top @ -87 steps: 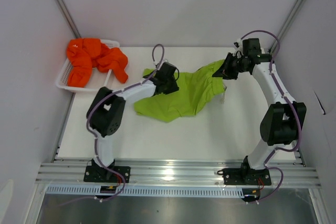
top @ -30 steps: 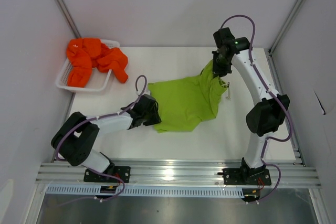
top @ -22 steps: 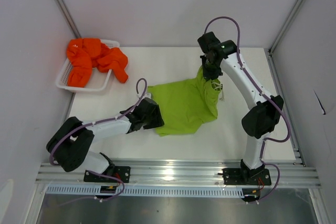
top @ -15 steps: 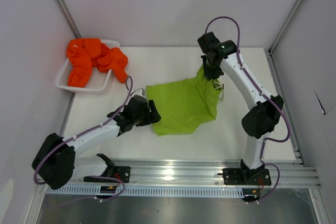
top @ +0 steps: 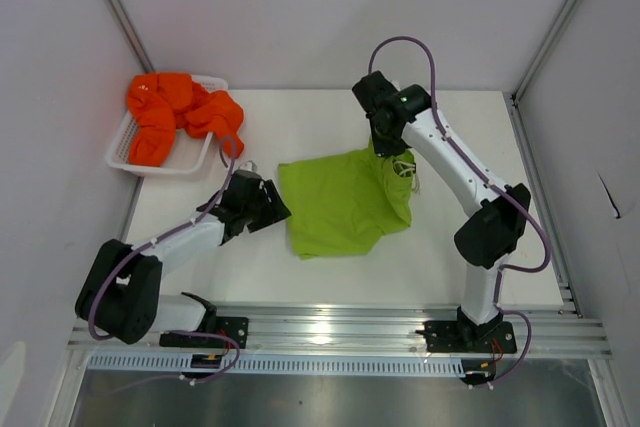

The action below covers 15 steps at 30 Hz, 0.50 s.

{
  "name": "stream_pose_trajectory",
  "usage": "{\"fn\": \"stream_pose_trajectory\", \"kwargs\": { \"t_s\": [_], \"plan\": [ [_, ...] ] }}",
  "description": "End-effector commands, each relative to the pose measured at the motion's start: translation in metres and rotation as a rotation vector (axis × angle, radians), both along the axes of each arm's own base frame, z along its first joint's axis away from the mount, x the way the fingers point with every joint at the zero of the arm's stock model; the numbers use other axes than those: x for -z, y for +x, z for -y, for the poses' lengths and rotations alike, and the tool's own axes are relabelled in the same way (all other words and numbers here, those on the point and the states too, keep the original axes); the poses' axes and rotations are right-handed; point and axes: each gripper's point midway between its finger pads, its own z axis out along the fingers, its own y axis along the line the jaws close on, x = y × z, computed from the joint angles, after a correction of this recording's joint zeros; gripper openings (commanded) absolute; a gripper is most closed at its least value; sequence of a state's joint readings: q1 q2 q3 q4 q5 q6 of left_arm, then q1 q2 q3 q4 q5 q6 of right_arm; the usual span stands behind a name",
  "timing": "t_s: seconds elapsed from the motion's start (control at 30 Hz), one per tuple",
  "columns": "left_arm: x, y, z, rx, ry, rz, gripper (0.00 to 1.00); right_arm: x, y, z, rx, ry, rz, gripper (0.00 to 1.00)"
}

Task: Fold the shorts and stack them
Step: Fold the shorts

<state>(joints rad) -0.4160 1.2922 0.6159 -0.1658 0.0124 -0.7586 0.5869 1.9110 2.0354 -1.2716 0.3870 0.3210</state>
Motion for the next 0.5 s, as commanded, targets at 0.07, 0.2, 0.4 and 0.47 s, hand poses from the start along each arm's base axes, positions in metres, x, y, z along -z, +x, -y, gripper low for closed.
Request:
{"fn": "stream_pose_trajectory", "kwargs": {
  "t_s": [0.07, 0.2, 0.4, 0.47],
  "plan": [
    [0.002, 0.026, 0.013, 0.001, -0.042, 0.047, 0.6, -0.003, -0.001, -0.015, 0.005, -0.025, 0.051, 0.0],
    [0.011, 0.032, 0.013, -0.01, -0.03, 0.035, 0.5, 0.005, -0.002, -0.028, 0.001, -0.064, 0.054, 0.0],
    [0.022, 0.036, 0.014, -0.011, -0.019, 0.029, 0.39, 0.027, 0.003, -0.053, 0.001, -0.066, 0.042, 0.0],
    [0.024, 0.036, 0.014, -0.005, -0.011, 0.027, 0.37, 0.029, 0.001, -0.067, -0.021, -0.029, 0.037, 0.0]
  ]
}}
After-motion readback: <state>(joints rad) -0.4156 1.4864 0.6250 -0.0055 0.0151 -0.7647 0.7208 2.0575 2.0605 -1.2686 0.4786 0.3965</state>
